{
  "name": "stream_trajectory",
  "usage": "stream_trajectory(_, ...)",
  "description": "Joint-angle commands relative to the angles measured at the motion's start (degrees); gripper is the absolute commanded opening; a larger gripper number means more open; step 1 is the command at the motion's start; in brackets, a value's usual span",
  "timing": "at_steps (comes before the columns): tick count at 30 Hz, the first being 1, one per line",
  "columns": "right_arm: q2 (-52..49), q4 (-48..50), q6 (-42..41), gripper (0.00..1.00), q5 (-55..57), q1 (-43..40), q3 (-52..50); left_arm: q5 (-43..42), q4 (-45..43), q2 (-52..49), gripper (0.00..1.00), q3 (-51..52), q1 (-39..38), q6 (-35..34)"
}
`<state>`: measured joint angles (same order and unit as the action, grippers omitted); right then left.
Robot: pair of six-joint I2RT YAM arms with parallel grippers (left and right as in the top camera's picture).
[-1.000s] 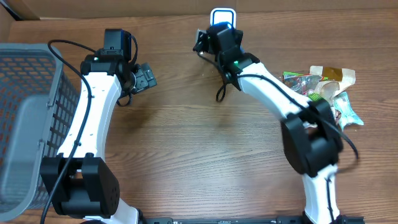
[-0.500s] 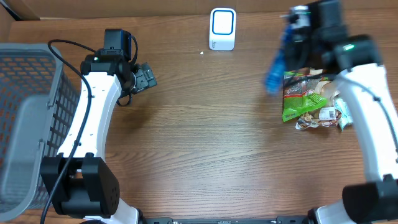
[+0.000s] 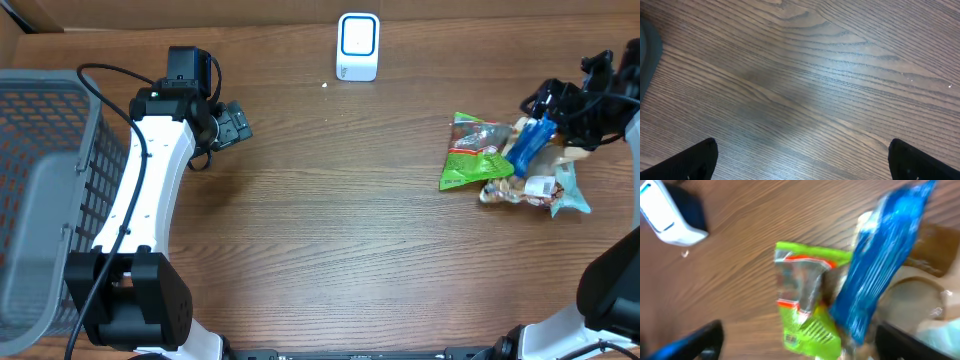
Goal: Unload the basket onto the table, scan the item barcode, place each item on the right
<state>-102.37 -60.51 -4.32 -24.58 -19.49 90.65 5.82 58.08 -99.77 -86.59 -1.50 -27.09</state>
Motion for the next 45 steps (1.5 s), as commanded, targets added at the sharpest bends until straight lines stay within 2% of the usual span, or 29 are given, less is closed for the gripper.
stream_trajectory(1,5.0,-1.2,-0.5,1.00,-10.2,-0.5,3.3,0.1,0.0,0.4,1.00,0.3,-0.4,-0.4)
stream_trajectory(12,23.6,-10.3,-0.5,1.00,-37.0,-0.5,12.8,0.1,0.0,0.4,1.00,0.3,-0.4,-0.4)
stream_trajectory(16,31.2,-10.4,-0.4,1.00,-42.6,-0.5,12.8,0.1,0.0,0.4,1.00,0.3,-0.4,-0.4)
stream_trajectory(21,39.1,-10.8,-0.4,1.00,-42.0,-0.4,12.8,0.1,0.0,0.4,1.00,0.3,-0.4,-0.4)
stream_trajectory(23,41.0,-10.5,1.0,1.00,-40.1,-0.6,12.8,0.1,0.0,0.4,1.00,0.3,-0.4,-0.4)
stream_trajectory(26,43.4,-11.1,2.1,1.00,-31.0,-0.6,12.8,0.1,0.0,0.4,1.00,0.3,-0.4,-0.4)
stream_trajectory(31,45.8,-14.7,5.0,1.00,-5.2,1.4,10.8,0.1,0.0,0.4,1.00,0.3,-0.4,-0.4)
stream_trajectory(33,49.0,-11.6,5.0,1.00,6.2,4.1,6.7,0.1,0.0,0.4,1.00,0.3,-0.4,-0.4)
stream_trajectory(36,55.9,-2.6,5.0,1.00,15.9,6.8,-3.5,0.1,0.0,0.4,1.00,0.3,-0.4,-0.4)
stream_trajectory(45,80.4,42.6,11.9,1.00,17.9,13.4,-51.6,0.1,0.0,0.4,1.00,0.3,-0.4,-0.4)
